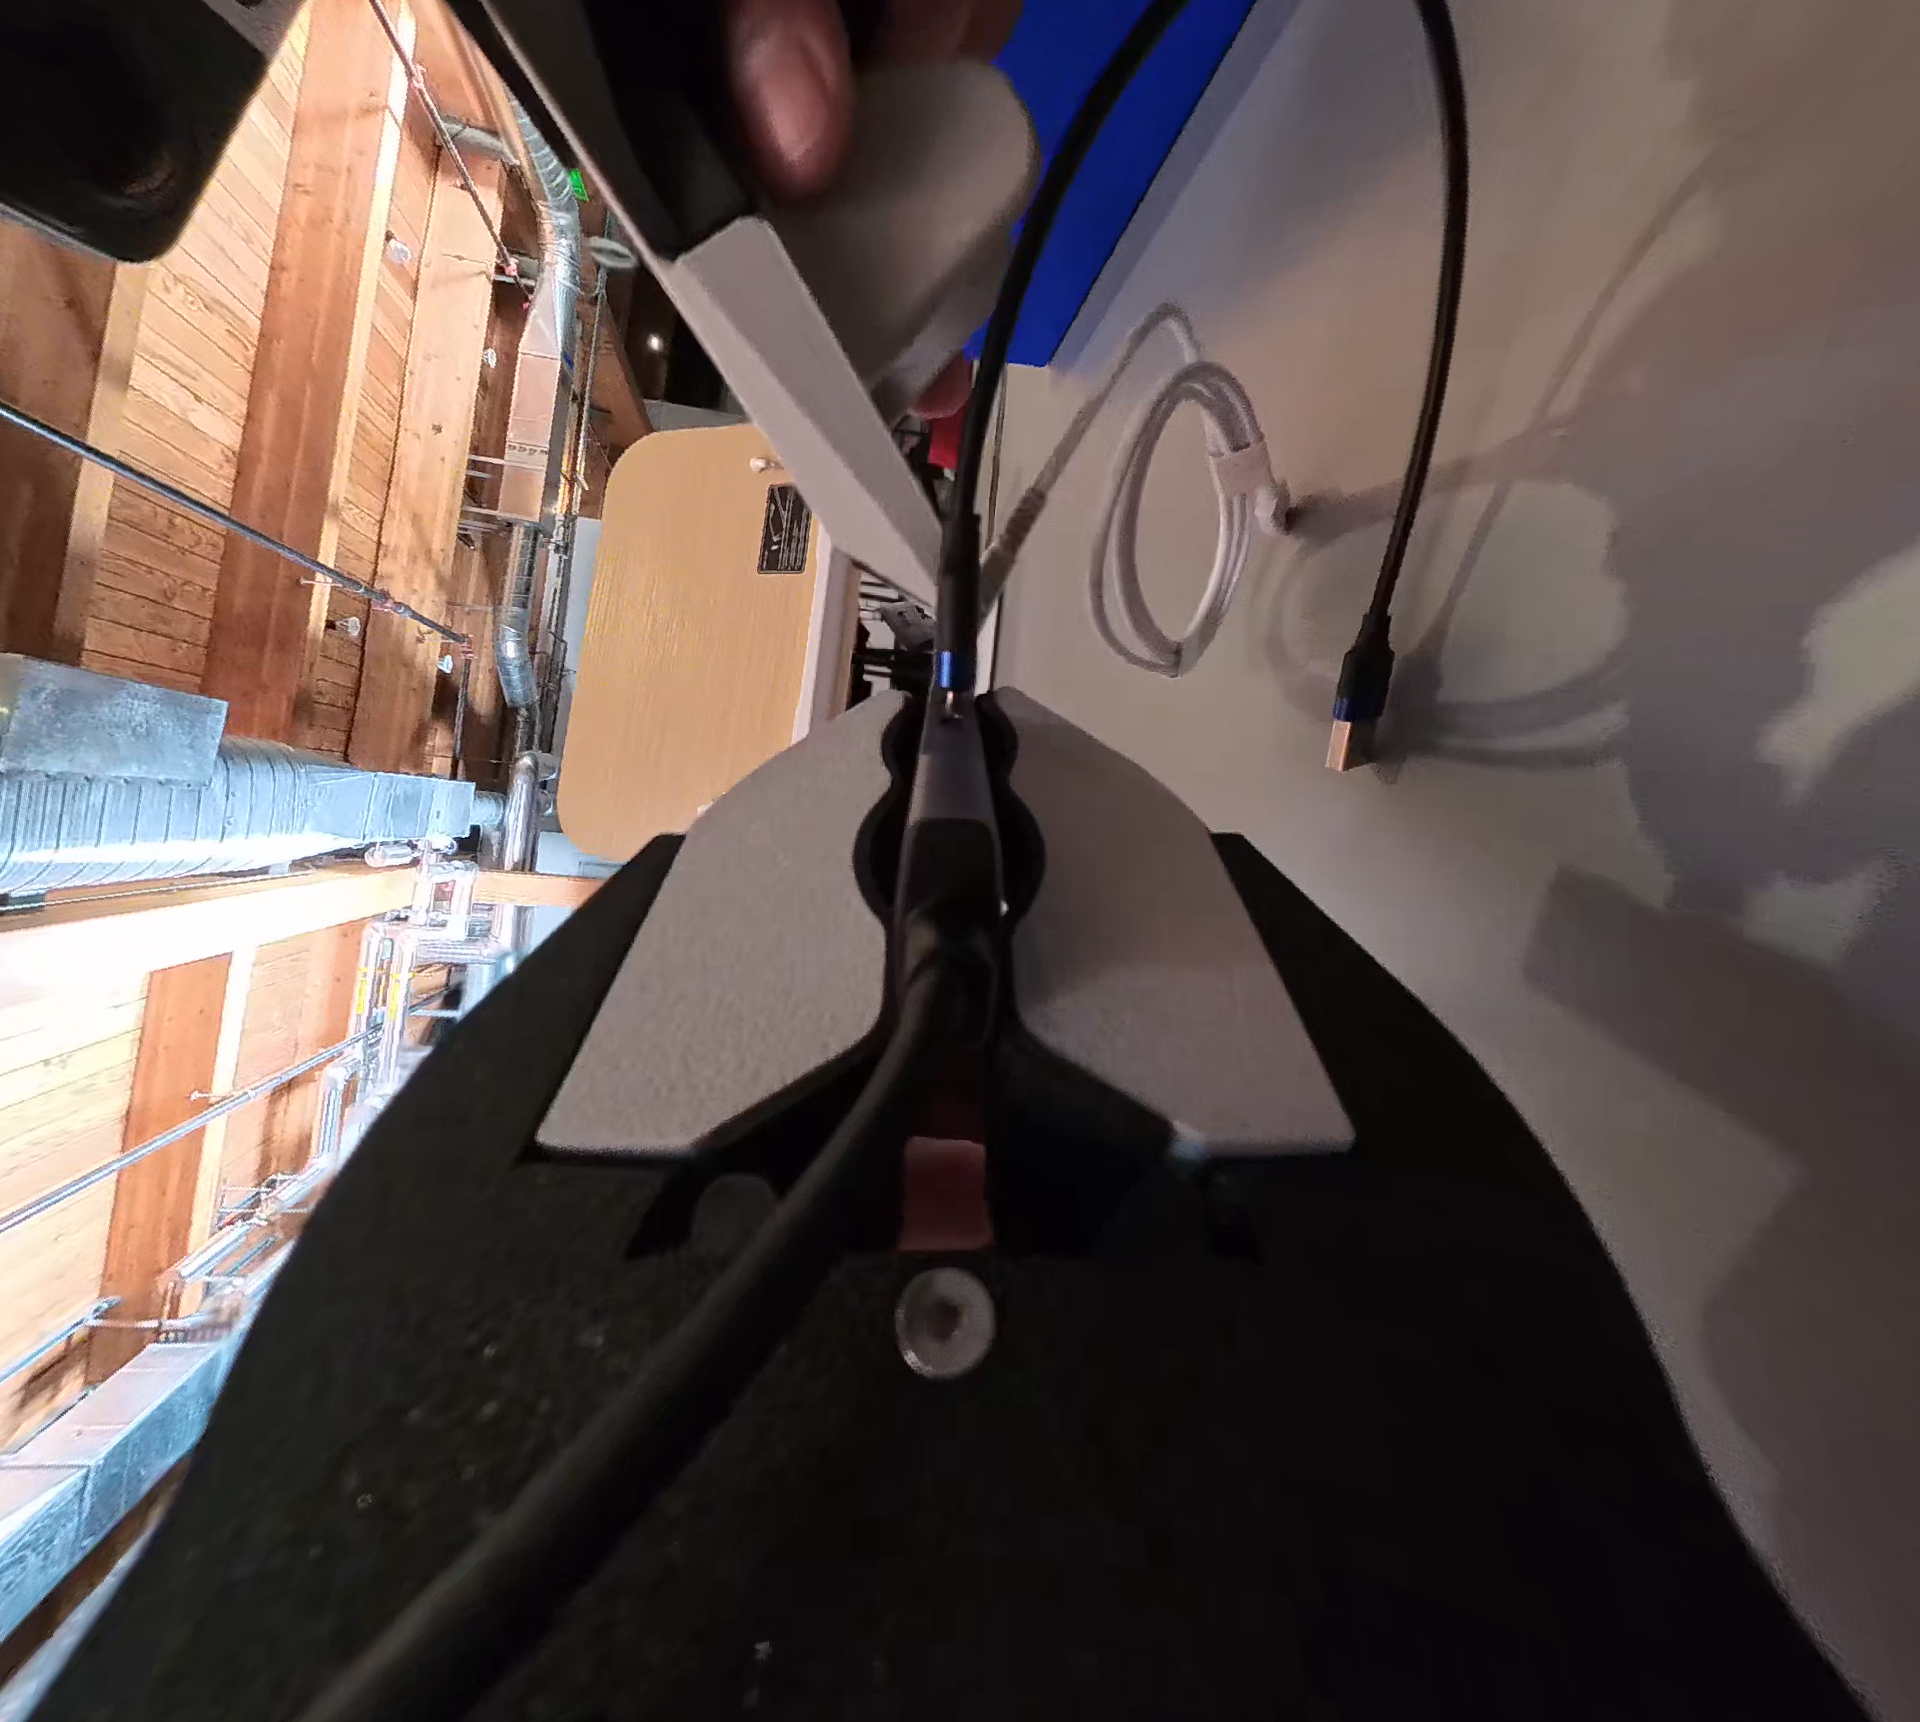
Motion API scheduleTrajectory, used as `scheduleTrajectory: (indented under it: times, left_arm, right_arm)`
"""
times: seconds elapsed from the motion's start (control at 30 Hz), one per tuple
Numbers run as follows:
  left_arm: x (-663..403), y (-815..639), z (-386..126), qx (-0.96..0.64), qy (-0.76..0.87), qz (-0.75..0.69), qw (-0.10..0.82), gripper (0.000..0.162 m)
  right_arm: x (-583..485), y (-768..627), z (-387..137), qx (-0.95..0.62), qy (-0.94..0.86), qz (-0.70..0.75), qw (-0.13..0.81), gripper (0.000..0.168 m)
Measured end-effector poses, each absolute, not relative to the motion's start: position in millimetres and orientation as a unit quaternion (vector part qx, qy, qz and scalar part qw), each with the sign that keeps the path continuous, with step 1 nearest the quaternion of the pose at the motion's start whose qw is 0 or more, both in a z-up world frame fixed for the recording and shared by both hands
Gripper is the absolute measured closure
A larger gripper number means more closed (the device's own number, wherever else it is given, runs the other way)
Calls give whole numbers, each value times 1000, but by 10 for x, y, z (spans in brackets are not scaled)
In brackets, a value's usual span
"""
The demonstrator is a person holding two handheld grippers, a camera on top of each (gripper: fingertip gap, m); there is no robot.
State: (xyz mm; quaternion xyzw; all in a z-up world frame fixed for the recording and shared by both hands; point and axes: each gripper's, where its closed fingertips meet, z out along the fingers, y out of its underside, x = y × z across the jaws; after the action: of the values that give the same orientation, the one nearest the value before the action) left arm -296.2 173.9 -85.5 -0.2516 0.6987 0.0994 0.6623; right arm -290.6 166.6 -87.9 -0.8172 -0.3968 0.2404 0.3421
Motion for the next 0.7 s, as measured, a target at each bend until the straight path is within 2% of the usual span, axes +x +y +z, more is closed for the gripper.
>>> scheduleTrajectory:
  times: [0.33,0.7]
  left_arm:
    - [-2942,1727,-948,-226,718,123,647,153]
    - [-2913,1688,-1068,-151,745,224,609,152]
  right_arm:
    - [-2913,1625,-994,-823,-411,235,314,158]
    - [-2885,1597,-1096,-835,-422,202,291,158]
